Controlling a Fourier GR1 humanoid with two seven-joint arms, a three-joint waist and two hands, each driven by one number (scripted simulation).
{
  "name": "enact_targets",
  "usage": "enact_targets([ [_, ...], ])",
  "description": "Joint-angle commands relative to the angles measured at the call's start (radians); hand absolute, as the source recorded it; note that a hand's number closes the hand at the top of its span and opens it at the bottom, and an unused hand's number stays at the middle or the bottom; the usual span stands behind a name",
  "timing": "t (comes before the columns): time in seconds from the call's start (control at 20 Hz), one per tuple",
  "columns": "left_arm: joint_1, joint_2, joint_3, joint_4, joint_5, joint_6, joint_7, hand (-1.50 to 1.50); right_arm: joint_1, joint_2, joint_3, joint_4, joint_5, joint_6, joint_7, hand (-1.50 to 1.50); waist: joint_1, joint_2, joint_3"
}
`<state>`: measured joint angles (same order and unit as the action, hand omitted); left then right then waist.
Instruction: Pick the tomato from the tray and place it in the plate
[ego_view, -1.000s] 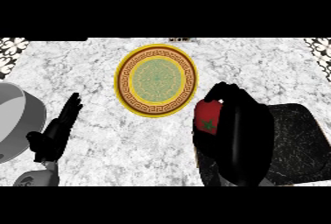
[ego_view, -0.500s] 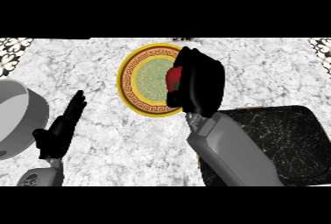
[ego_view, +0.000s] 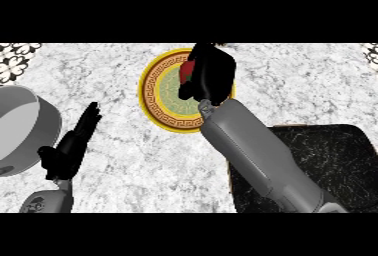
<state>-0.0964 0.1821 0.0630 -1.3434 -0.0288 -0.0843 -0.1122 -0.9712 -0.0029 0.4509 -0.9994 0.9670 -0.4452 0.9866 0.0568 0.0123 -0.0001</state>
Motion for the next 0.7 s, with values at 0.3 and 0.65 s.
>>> enact_targets([
  [0.3,-0.036,-0.005,-0.016,0.008,-0.003,-0.018,0.013,0.00,-0.072,0.003,-0.015,0.301,-0.188,-0.344,0.042,-1.50,0.028,0.010,0.000],
  [0.65,-0.012,-0.011,-0.009,0.009,-0.008,-0.005,-0.015,0.00,-0.086,0.003,-0.057,0.300,-0.225,-0.601,-0.029,-1.50,0.014,0.007,0.001],
])
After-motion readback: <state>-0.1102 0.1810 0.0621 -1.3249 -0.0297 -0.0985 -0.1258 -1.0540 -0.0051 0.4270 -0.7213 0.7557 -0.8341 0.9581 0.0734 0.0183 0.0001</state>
